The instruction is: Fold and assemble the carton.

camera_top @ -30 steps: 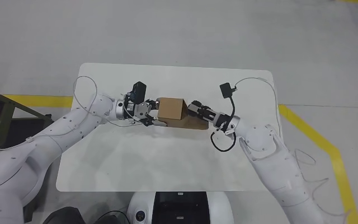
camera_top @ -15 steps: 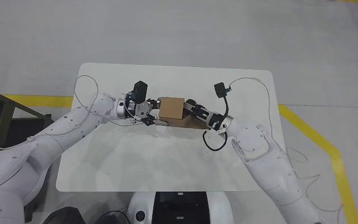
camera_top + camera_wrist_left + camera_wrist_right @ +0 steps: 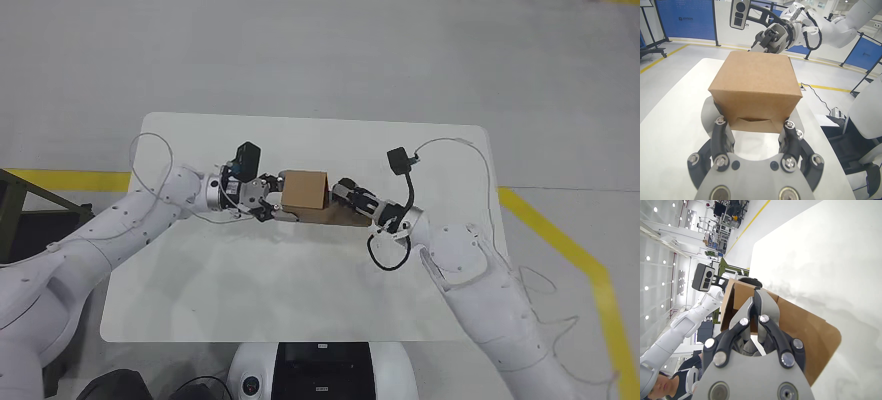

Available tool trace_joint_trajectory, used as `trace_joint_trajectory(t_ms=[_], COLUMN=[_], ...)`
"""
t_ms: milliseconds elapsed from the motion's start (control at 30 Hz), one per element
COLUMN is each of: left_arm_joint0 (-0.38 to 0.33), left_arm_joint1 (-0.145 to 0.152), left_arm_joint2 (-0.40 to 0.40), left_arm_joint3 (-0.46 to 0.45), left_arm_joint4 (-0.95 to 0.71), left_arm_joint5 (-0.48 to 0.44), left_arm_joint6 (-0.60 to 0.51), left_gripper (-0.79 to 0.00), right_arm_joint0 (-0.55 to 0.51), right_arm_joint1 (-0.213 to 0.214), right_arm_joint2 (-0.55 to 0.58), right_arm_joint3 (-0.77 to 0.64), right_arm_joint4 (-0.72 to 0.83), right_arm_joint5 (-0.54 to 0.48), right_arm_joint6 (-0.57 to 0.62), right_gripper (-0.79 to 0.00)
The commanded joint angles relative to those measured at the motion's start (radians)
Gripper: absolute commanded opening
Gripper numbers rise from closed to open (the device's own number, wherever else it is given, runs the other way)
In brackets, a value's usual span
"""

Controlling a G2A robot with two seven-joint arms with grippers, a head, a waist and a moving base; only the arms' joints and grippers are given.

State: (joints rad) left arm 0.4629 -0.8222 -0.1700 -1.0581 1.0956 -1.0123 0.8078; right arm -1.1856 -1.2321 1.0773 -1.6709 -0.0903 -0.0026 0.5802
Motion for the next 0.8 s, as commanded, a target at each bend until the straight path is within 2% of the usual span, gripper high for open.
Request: trace_joint_trajectory(t_ms=[0,200,333,533,767], left_arm_joint0=[-0.001,-0.004,-0.007,-0.007,-0.005], left_arm_joint1=[0.001,0.002,0.000,-0.004,-0.008], left_arm_joint2=[0.000,0.000,0.000,0.000,0.000], left_arm_joint3=[0.002,0.013,0.022,0.027,0.005], left_arm_joint4=[-0.002,-0.010,-0.016,-0.020,-0.013], left_arm_joint5=[0.000,0.000,0.000,0.000,0.000], left_arm_joint6=[0.000,0.000,0.000,0.000,0.000], left_gripper=[-0.640,-0.634,-0.631,-0.631,-0.625], right_arm_joint0=[-0.007,-0.049,-0.083,-0.089,-0.034], right_arm_joint1=[0.006,0.017,0.020,0.012,-0.006], right_arm_joint2=[0.030,0.096,0.101,0.053,-0.013], right_arm_joint3=[-0.007,-0.058,-0.094,-0.080,-0.006], right_arm_joint4=[-0.006,0.020,0.062,0.120,0.158], right_arm_joint5=[0.007,0.031,0.051,0.034,0.011], right_arm_joint6=[0.007,0.012,0.044,0.054,0.037], right_gripper=[-0.785,-0.785,-0.785,-0.785,-0.785])
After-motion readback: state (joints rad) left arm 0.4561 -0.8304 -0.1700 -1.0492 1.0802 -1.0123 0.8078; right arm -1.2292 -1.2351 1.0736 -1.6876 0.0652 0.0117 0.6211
